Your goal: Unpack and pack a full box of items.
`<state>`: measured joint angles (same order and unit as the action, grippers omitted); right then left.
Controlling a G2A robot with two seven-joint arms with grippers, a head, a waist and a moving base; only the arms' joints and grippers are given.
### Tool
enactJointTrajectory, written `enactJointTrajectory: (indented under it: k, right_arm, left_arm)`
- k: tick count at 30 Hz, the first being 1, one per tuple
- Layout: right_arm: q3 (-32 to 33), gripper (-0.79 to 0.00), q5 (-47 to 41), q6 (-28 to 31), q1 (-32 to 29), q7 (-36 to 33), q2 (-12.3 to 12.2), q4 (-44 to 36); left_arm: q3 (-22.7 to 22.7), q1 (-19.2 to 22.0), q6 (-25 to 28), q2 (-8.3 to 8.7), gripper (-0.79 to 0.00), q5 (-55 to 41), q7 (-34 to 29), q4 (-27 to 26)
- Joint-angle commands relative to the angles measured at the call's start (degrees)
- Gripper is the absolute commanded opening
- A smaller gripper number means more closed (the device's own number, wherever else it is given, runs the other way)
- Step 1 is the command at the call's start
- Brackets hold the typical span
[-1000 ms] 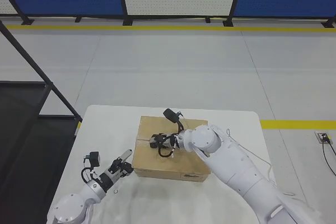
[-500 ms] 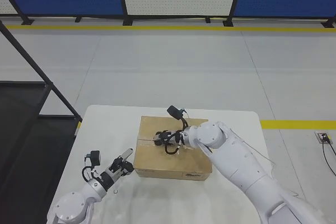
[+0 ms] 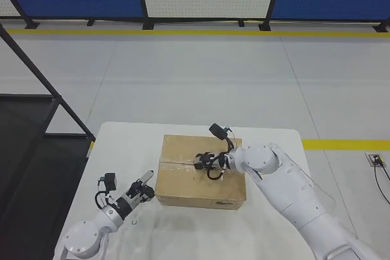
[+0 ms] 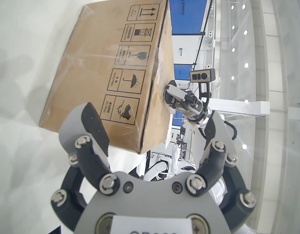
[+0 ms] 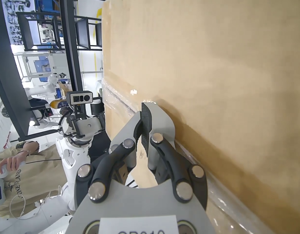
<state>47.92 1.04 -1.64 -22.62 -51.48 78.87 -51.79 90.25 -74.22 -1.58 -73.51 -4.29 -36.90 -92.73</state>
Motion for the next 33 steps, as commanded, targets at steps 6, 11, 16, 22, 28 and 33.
enactJointTrajectory:
  k: [6,11,16,22,28,33]
  right_arm:
    - [7.10,-0.785,1.62,-1.00,-5.39,-1.38,-3.26,-6.51]
    - [13.16,-0.785,2.62,-2.04,-10.42,-0.32,-5.53,-11.99]
    - [18.77,-0.785,2.20,-2.99,-15.09,-0.94,-7.35,-16.10]
    - [24.07,-0.785,0.72,-1.71,-19.90,-0.90,-8.87,-18.45]
    - [28.71,-0.785,-1.29,-0.82,-24.28,0.47,-10.00,-21.00]
    - [30.42,-0.785,-2.06,-1.22,-25.78,1.01,-10.53,-20.80]
  left_arm:
    - [-0.30,0.24,-0.11,0.34,0.000,-0.06,0.22,0.05]
    - [-0.77,0.49,-0.34,0.55,0.000,0.04,0.35,0.17]
    - [-1.54,0.63,-0.40,0.71,0.000,0.17,0.55,0.10]
    - [-1.93,0.64,-0.51,0.97,0.000,0.35,0.71,0.21]
    - [-2.69,0.73,-0.88,1.18,0.000,0.73,0.79,-0.20]
    - [-3.28,0.78,-1.00,1.34,0.000,0.99,1.08,-0.45]
